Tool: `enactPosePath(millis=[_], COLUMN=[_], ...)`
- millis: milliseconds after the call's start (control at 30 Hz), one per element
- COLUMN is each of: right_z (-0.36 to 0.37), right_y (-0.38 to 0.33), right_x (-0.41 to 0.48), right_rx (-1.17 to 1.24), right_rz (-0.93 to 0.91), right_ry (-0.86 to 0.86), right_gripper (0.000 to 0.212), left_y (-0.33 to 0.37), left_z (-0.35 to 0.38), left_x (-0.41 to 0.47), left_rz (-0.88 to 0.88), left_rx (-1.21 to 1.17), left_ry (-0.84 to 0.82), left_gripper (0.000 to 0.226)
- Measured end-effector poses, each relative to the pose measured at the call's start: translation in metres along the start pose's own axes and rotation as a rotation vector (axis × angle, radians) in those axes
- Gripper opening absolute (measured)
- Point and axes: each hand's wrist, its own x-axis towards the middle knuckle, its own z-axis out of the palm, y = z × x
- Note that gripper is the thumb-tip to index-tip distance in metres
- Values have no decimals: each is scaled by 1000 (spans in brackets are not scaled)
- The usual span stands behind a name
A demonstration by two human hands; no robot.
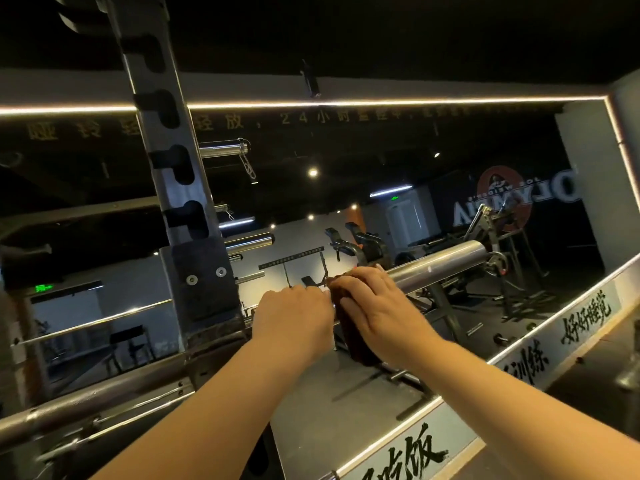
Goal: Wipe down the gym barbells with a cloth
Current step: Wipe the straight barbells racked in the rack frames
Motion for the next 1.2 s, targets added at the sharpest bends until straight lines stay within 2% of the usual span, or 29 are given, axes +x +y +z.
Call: enactPosePath(millis=[100,200,267,333,400,500,567,667,767,867,933,1067,1200], right_z=[-19,-27,-19,-10,-5,-16,-27,-43,-36,-14,-4,-16,-37], right_y=[36,57,46,24,9,30,61,101,94,58,41,63,124], right_x=[7,17,19,16,7,2,5,6,6,3,-5,-5,-1], right_rx=[-52,-57,-58,-32,6,-65,-101,-85,-3,32,93,7,44], right_rz=[76,274,335,291,160,16,75,258,389,322,235,89,237], right_ry=[-26,55,95,94,73,-2,0,103,222,249,168,76,166], right_gripper=[33,30,28,27,30,36,35,31,29,29,35,36,26], left_y=[3,3,3,5,7,9,9,10,14,19,25,34,36], left_z=[1,2,0,0,0,1,1,1,4,10,11,12,12], left_x=[4,6,7,9,11,12,12,12,13,19,26,32,28], left_rz=[35,70,83,84,74,75,92,95,79,29,24,33,44], left_rx=[27,35,38,51,61,78,98,100,107,41,-8,-11,76], left_ry=[-9,-17,-28,-32,-35,-36,-31,-23,-26,-24,-22,1,44], left_gripper=[30,36,34,32,32,36,38,36,36,32,32,34,35])
